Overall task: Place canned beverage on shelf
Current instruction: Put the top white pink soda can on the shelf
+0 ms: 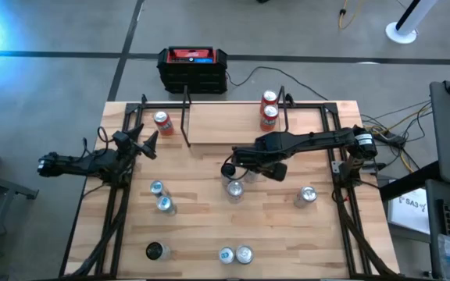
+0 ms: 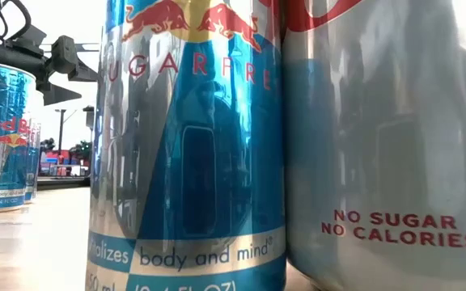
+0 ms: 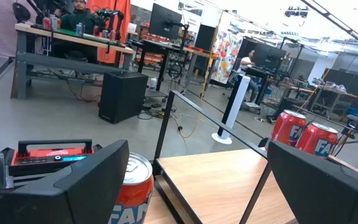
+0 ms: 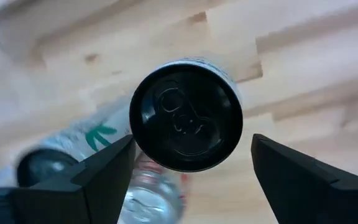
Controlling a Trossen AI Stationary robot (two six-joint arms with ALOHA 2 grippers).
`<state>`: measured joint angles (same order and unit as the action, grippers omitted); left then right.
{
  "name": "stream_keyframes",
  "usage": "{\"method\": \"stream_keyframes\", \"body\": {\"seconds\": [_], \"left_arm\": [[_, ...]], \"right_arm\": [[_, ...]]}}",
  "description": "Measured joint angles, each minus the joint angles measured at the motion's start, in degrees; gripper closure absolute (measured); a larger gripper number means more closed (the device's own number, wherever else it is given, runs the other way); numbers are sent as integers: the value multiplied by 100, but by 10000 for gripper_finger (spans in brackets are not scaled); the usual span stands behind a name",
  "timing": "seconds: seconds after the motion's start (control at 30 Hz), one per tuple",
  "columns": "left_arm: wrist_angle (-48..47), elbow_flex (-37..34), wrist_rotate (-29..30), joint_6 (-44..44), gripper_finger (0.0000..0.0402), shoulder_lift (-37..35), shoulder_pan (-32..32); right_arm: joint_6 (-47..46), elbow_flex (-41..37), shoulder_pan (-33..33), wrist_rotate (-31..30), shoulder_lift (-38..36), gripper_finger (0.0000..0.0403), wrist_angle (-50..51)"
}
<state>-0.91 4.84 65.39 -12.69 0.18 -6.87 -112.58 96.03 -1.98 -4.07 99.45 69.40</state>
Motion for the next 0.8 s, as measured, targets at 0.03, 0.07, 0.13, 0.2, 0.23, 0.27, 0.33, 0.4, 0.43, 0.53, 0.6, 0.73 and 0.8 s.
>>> {"method": "stream_keyframes", "body": {"seconds": [0.03, 0.07, 0.13, 0.2, 0.23, 0.27, 0.33, 0.4, 0.43, 0.53, 0.6, 0.73, 0.8], "left_arm": [[0, 0, 0, 0, 33, -1, 0], [0, 0, 0, 1, 33, -1, 0], [0, 0, 0, 0, 33, -2, 0], [0, 0, 0, 0, 33, -2, 0], [0, 0, 0, 2, 33, -2, 1], [0, 0, 0, 1, 33, 0, 1], [1, 0, 0, 1, 33, 0, 1], [0, 0, 0, 1, 33, -1, 1], [2, 0, 0, 0, 33, -2, 0], [2, 0, 0, 1, 33, -1, 2], [0, 0, 0, 0, 33, 0, 2], [1, 0, 0, 1, 33, -1, 1], [0, 0, 0, 1, 33, -1, 0]], "right_arm": [[-291, 0, 0, -1, 1, 101, -32], [-544, 0, 0, -1, 1, 101, -67], [-888, 0, 0, 0, 1, 101, -136], [-1215, 0, 0, -3, 1, 101, -133], [-1405, -2, 0, -3, 1, 101, -136], [-1641, -4, 1, -3, 1, 101, -137], [-2198, -21, 2, -23, 1, 101, -140], [-2689, -37, 2, -54, 1, 101, -141], [-2865, -41, 2, -68, 1, 101, -137], [-3225, -62, 2, -282, 1, 101, -135], [-3464, -89, 8, -358, 1, 101, -138], [-3795, -168, 73, -368, 1, 101, -137], [-3923, -235, 117, -355, 1, 101, -155]]}}
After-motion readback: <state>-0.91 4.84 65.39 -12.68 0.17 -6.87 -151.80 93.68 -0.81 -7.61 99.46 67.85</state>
